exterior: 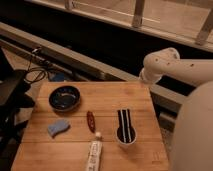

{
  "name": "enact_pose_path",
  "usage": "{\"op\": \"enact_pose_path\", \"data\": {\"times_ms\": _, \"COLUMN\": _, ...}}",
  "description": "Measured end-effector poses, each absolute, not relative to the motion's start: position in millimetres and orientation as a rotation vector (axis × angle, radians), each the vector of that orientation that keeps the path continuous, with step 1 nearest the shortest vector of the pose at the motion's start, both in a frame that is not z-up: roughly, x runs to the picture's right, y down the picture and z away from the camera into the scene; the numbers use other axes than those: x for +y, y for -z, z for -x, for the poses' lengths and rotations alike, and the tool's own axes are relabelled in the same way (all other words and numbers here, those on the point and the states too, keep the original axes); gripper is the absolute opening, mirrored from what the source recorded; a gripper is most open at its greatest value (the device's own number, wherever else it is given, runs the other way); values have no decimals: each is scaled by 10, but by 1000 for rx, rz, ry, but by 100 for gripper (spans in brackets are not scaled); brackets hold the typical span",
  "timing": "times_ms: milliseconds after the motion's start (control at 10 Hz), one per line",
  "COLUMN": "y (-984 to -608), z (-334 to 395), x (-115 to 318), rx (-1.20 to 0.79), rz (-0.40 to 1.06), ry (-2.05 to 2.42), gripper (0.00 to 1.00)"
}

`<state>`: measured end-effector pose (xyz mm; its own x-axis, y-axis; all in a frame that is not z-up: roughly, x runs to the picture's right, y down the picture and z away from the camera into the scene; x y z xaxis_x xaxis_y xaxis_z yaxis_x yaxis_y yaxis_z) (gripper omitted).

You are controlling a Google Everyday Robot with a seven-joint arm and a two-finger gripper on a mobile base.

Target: Move the arm in a circular motion

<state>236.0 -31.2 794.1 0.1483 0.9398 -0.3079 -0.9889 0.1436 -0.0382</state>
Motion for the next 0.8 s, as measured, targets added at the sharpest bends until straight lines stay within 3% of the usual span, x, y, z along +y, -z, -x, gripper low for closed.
{"op": "enact_pose_path", "data": {"times_ms": 200, "y": -8174, "z": -2473, "x": -496, "rx": 238, "rz": 252, "ry": -1432, "gripper": 0}}
{"op": "enact_pose_path", "data": {"times_ms": 600, "y": -8305, "z": -2240, "x": -487, "rx": 162, "rz": 345, "ry": -1410, "gripper": 0}}
{"op": "enact_pose_path", "data": {"times_ms": 800, "y": -8266, "z": -1779, "x": -450, "rx": 41, "rz": 456, "ry": -1354, "gripper": 0}}
